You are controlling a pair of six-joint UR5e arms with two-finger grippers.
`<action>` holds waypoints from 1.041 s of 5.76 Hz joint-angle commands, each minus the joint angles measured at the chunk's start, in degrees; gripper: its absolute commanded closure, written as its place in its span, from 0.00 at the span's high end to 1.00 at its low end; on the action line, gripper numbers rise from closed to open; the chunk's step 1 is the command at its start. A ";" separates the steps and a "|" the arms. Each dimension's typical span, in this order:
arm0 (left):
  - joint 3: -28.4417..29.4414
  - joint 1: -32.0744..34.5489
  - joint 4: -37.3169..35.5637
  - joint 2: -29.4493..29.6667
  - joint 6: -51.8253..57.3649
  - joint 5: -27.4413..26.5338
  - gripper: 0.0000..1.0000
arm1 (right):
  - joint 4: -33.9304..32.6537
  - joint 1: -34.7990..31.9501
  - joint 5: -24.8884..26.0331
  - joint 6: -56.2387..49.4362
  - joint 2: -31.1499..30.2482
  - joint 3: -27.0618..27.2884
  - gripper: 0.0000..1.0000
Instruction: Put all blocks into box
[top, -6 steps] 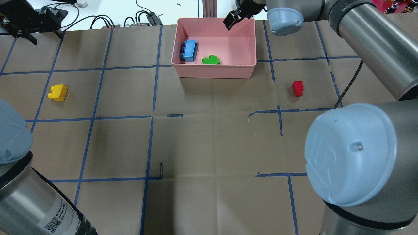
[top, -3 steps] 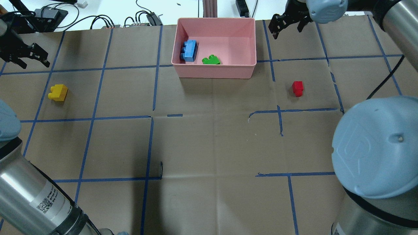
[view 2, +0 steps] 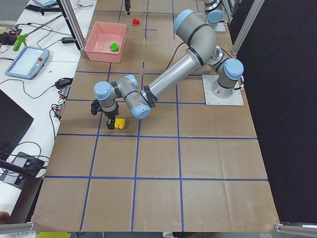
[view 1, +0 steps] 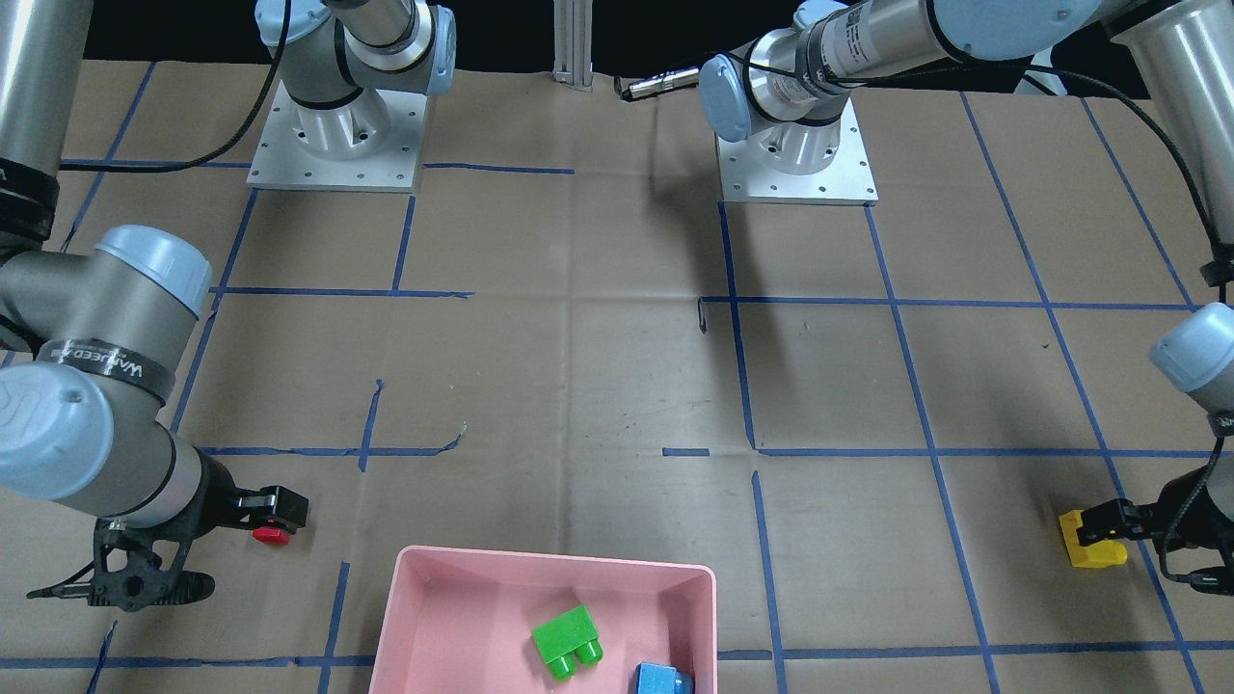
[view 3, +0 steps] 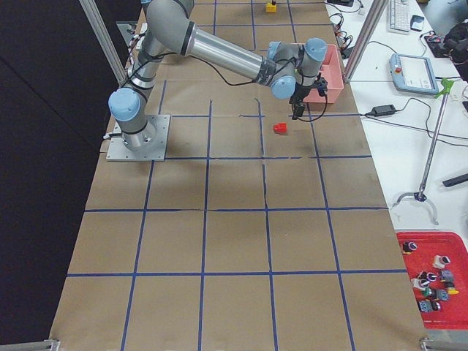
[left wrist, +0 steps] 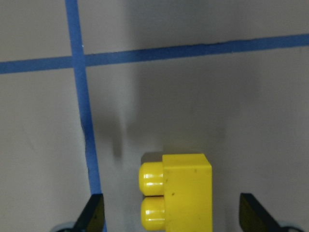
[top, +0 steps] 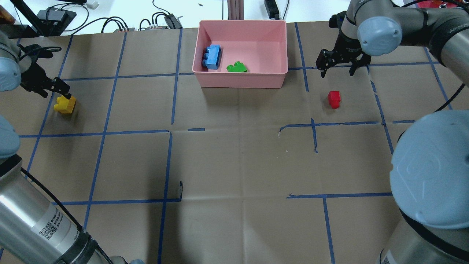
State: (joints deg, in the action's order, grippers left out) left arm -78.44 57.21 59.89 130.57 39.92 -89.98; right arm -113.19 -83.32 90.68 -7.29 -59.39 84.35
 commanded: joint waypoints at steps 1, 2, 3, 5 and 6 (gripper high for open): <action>-2.51 -0.52 -2.41 0.04 0.86 0.51 0.98 | -12.62 1.14 0.89 0.44 -1.16 9.22 0.99; -3.73 -0.61 -2.50 -0.05 0.95 0.42 0.98 | -12.84 1.67 0.81 0.44 -0.90 11.00 0.99; -3.83 -0.61 -2.94 -0.05 0.86 0.42 0.93 | -13.45 1.76 0.64 0.44 -0.38 12.15 0.99; -3.65 -0.61 -2.94 -0.14 0.95 -0.28 0.58 | -13.81 1.76 0.37 0.35 0.06 13.48 0.98; -3.48 -0.70 -2.94 -0.14 0.95 -0.28 0.41 | -14.33 1.76 0.11 0.61 0.06 13.39 0.93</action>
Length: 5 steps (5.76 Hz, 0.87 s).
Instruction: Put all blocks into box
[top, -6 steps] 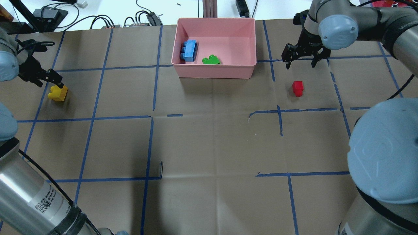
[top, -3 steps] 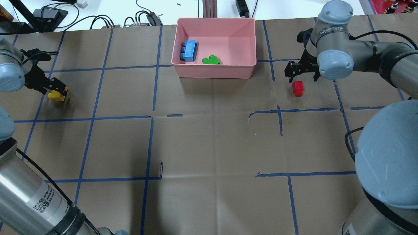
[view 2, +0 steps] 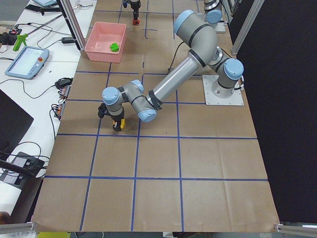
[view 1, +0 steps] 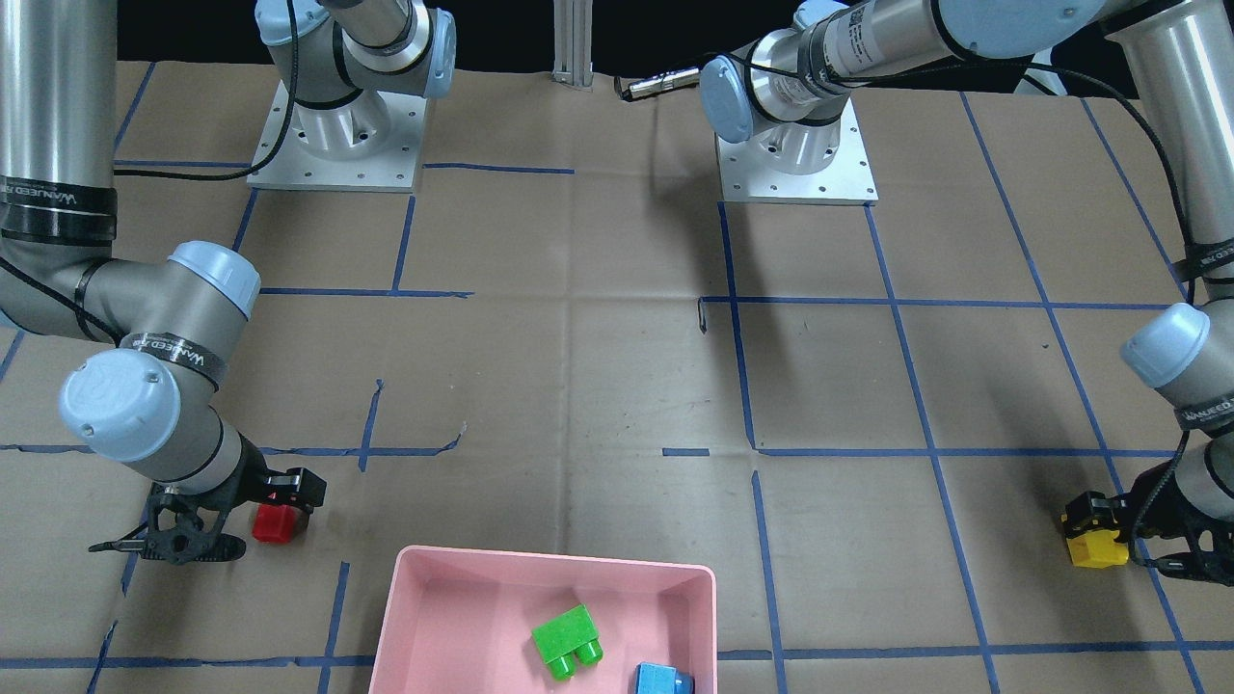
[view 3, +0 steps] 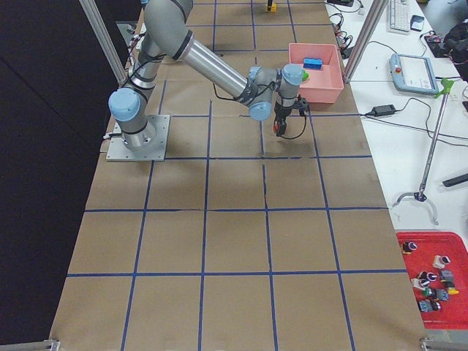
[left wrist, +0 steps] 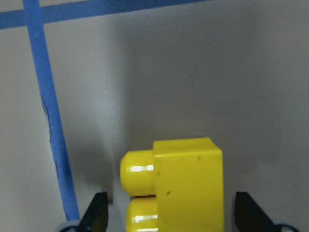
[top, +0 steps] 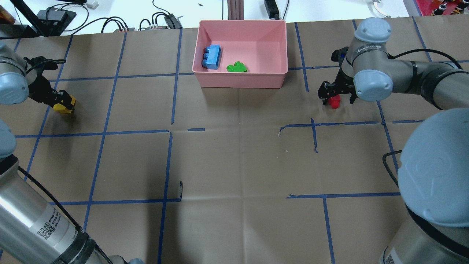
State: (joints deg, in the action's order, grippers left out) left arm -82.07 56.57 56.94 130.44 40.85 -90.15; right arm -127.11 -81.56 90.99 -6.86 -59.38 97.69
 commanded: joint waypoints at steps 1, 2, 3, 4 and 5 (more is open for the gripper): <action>1.64 0.03 -0.08 -0.19 -0.07 -0.03 0.30 | -1.90 0.00 -0.46 1.31 0.58 -0.91 0.93; 3.39 0.29 -0.25 -3.06 -0.15 -0.20 0.28 | -4.96 -0.08 -0.38 1.41 0.85 -1.10 0.93; 6.54 1.08 3.14 -6.31 -0.24 -0.03 0.27 | -4.99 -0.09 -0.46 2.54 0.67 -1.10 0.93; 9.97 4.13 7.44 -7.82 -0.50 0.32 0.27 | -4.90 -0.17 -0.38 2.99 0.67 -0.84 0.84; 15.31 9.64 14.09 -8.10 -3.90 -0.03 0.27 | -4.73 -0.35 -0.29 2.99 0.76 0.21 0.84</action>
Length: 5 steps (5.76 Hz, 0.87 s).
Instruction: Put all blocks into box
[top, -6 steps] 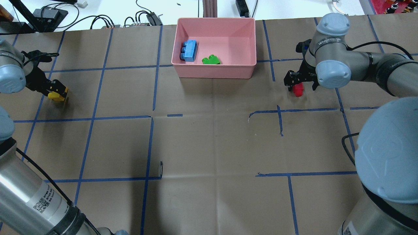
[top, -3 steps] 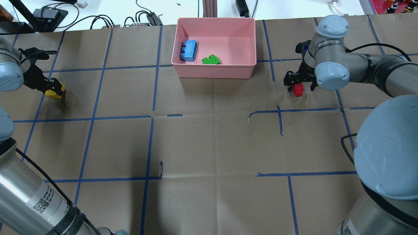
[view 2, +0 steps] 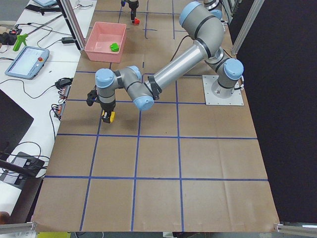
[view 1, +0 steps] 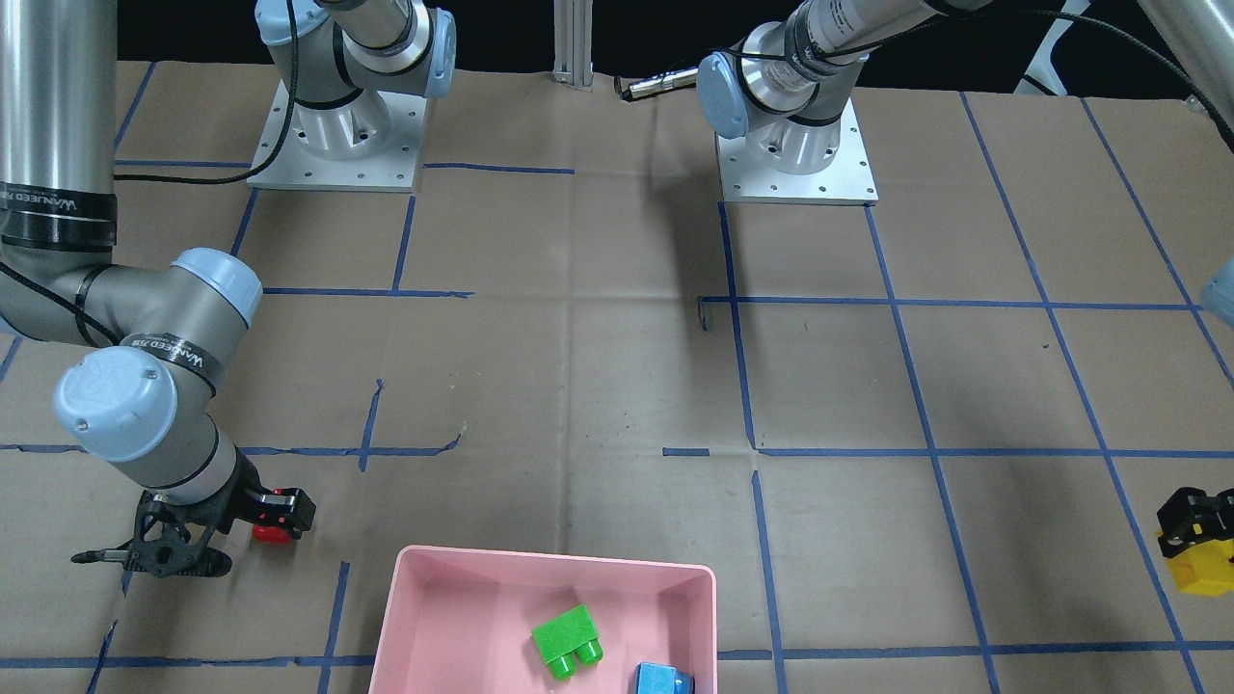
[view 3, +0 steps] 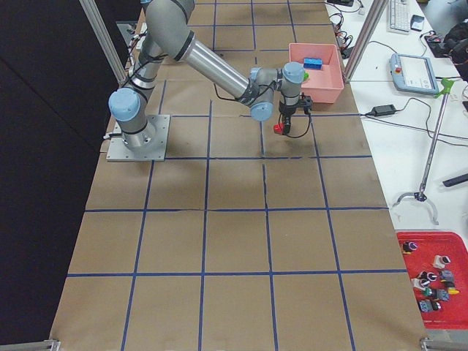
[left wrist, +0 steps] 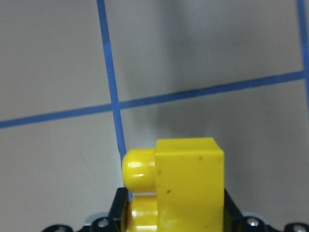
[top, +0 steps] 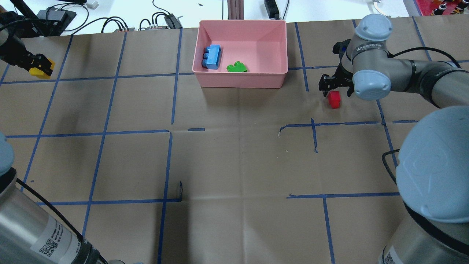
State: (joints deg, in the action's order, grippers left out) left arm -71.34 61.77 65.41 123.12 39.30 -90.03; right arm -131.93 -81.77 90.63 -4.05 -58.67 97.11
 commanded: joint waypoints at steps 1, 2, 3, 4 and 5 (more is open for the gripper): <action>11.07 10.59 11.09 0.71 -14.22 0.02 0.28 | 0.53 -0.23 0.16 0.09 0.13 0.89 0.84; 14.00 17.26 12.54 1.94 -23.99 0.20 0.28 | 1.32 -0.23 0.25 0.09 0.14 0.98 0.71; 14.29 24.20 12.55 2.13 -32.62 0.55 0.28 | 2.81 -0.15 0.25 0.09 0.14 0.89 0.43; 14.91 30.45 11.86 3.69 -42.54 2.64 0.28 | 4.30 -0.23 0.16 0.00 0.14 0.72 0.09; 18.83 34.69 10.63 8.41 -48.73 4.49 0.28 | 5.45 -0.15 0.16 -0.26 0.05 -0.33 0.06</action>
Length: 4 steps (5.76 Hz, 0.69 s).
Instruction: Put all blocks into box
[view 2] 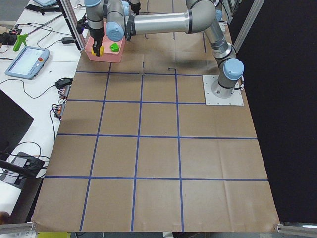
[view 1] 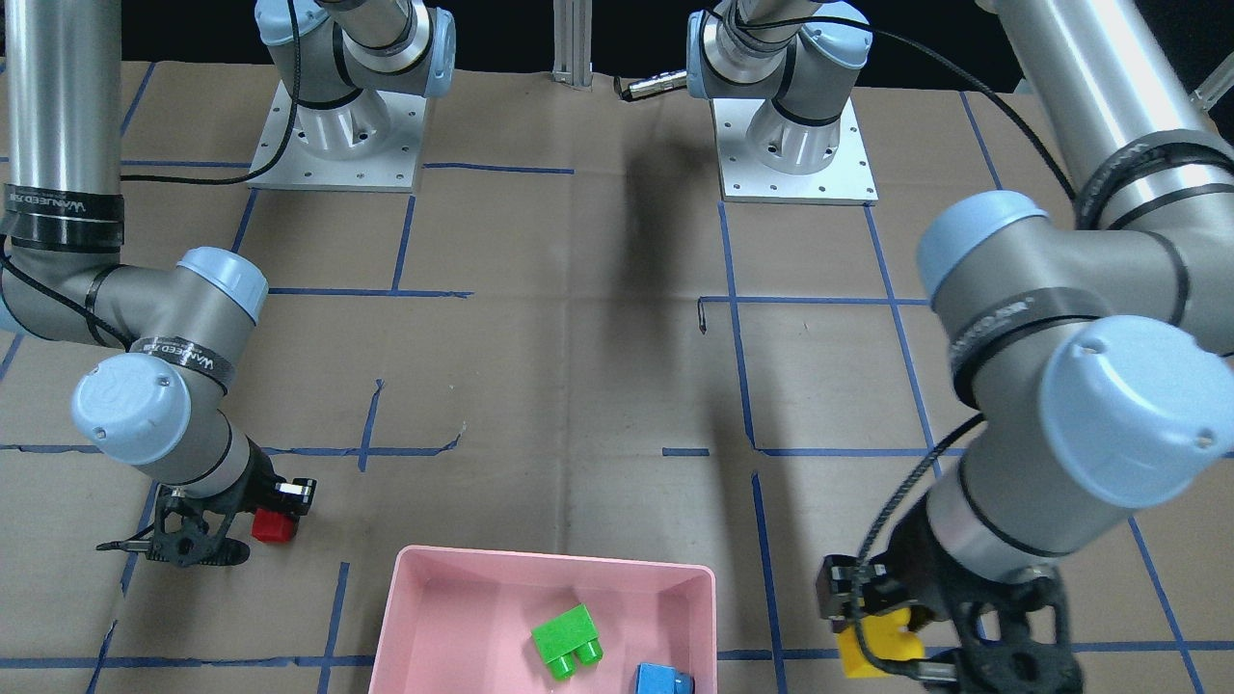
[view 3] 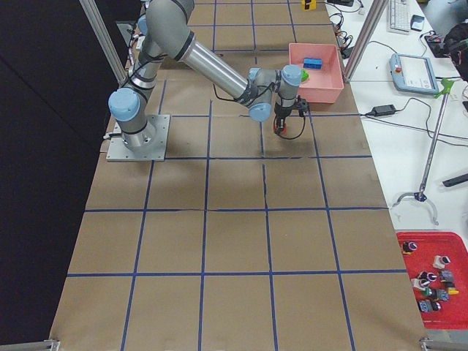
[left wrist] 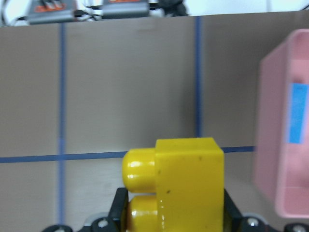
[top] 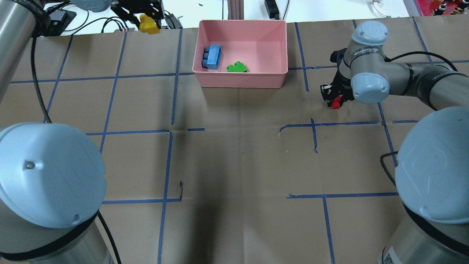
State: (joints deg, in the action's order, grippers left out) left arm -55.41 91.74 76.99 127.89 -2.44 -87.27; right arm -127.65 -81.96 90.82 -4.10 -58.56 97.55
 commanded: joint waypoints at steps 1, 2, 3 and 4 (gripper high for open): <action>6.24 7.29 -4.27 9.78 -8.71 1.49 0.29 | 1.17 0.04 -0.03 -0.38 -0.49 -1.47 0.06; 6.71 9.31 -9.87 13.14 -11.86 1.14 0.30 | 1.35 0.04 0.06 -0.55 -0.76 -3.31 0.06; 6.63 9.85 -10.45 13.61 -12.50 0.88 0.41 | 3.78 0.04 0.49 -1.16 -1.37 -7.50 0.06; 6.63 9.77 -10.89 13.44 -13.03 1.40 0.98 | 10.25 0.04 0.32 -4.13 -1.38 -15.64 0.06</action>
State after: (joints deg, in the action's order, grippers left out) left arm -48.84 101.31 66.85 141.06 -14.77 -86.15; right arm -122.18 -81.91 91.16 -6.13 -59.79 88.29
